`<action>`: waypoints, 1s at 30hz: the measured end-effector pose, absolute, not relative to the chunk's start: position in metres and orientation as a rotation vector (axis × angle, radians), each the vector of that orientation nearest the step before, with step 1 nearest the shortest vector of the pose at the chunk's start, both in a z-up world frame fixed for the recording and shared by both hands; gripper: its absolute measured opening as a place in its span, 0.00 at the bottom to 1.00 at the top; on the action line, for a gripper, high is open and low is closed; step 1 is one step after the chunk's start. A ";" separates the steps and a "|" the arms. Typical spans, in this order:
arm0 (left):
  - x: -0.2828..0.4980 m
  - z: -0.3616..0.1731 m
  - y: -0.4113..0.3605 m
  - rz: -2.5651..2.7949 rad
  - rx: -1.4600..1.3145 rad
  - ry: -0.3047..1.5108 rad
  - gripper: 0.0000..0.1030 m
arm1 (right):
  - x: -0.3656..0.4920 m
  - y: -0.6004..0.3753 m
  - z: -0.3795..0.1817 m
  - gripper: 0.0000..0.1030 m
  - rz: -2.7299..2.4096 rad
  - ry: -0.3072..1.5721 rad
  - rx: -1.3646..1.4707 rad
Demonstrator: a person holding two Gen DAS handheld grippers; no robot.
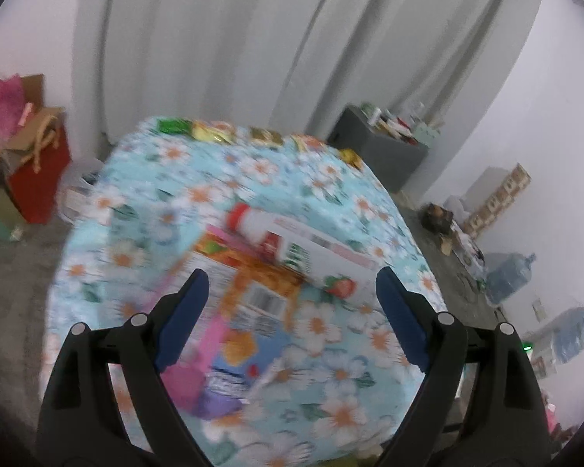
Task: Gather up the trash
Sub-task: 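Move both tools back over the bed toward the pink snack bag, then grasp the pink snack bag edge with the right gripper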
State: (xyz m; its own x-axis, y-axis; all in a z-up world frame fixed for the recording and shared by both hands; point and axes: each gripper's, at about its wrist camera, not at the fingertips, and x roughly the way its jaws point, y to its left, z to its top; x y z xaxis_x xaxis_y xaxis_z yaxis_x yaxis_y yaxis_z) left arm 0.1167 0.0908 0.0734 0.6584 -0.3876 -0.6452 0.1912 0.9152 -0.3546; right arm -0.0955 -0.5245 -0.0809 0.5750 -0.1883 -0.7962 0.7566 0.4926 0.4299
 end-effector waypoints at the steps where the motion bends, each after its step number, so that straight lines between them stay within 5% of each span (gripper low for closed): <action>1: 0.115 0.071 0.101 -0.321 -0.270 0.779 0.81 | -0.084 -0.505 -0.056 0.60 -0.597 0.729 0.828; 6: 0.109 0.049 0.142 -0.247 -0.279 0.781 0.81 | -0.029 -0.400 0.037 0.73 -0.307 0.628 0.672; 11: 0.100 0.011 0.191 -0.203 -0.355 0.799 0.81 | 0.042 -0.276 0.070 0.74 0.071 0.699 0.650; 19: 0.093 -0.038 0.234 -0.234 -0.518 0.864 0.81 | 0.139 -0.104 0.014 0.74 0.430 1.029 0.703; 30: 0.090 -0.044 0.224 -0.279 -0.468 0.855 0.81 | 0.176 -0.038 -0.046 0.67 0.525 1.231 0.895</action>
